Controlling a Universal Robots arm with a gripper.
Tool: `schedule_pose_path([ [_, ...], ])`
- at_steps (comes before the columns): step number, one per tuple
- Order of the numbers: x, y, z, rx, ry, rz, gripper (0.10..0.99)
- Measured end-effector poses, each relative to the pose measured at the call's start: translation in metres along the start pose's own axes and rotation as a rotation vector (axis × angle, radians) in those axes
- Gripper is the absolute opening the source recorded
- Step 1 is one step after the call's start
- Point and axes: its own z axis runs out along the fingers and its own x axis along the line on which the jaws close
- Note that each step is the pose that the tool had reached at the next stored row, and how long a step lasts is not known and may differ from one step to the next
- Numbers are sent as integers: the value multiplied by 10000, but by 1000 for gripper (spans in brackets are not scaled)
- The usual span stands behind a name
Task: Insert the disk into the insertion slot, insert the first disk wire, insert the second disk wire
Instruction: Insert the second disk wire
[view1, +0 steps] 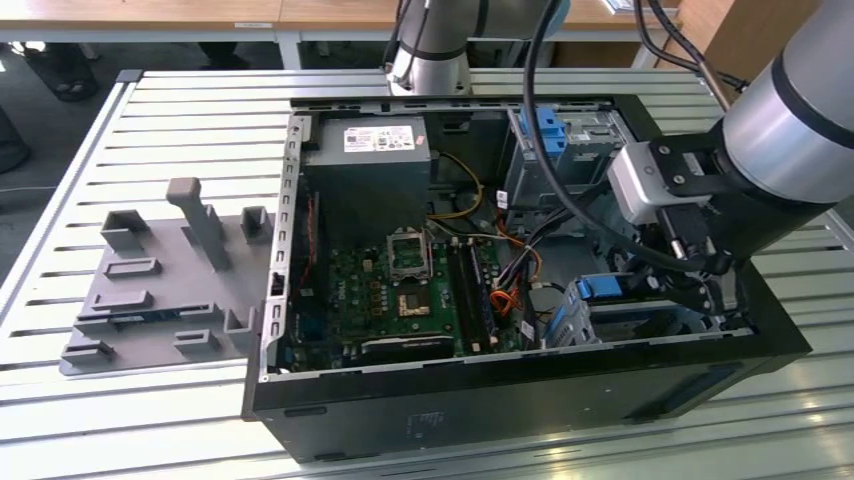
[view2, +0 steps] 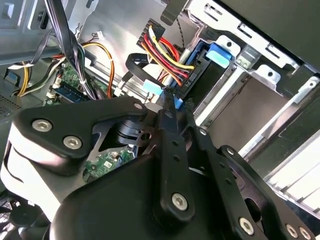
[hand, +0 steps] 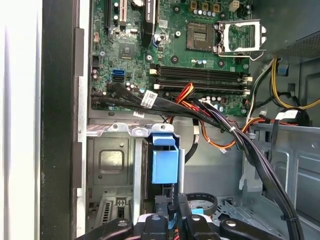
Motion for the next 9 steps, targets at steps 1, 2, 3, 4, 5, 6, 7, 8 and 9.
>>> schedule_pose_path([
  [1,-3,-1,-18,0,0,1,224],
  [2,-7,-1,-37,0,0,1,224],
  [3,-11,-3,-57,0,1,0,224],
  [4,-14,-3,-75,0,1,0,224],
  [5,-17,-4,-91,0,0,0,224],
  [6,-19,-4,-99,0,-1,0,224],
  [7,-19,-4,-100,-1,-1,0,224],
  [8,-19,-5,-102,-1,2,0,208],
  [9,-20,-5,-107,-1,8,0,149],
])
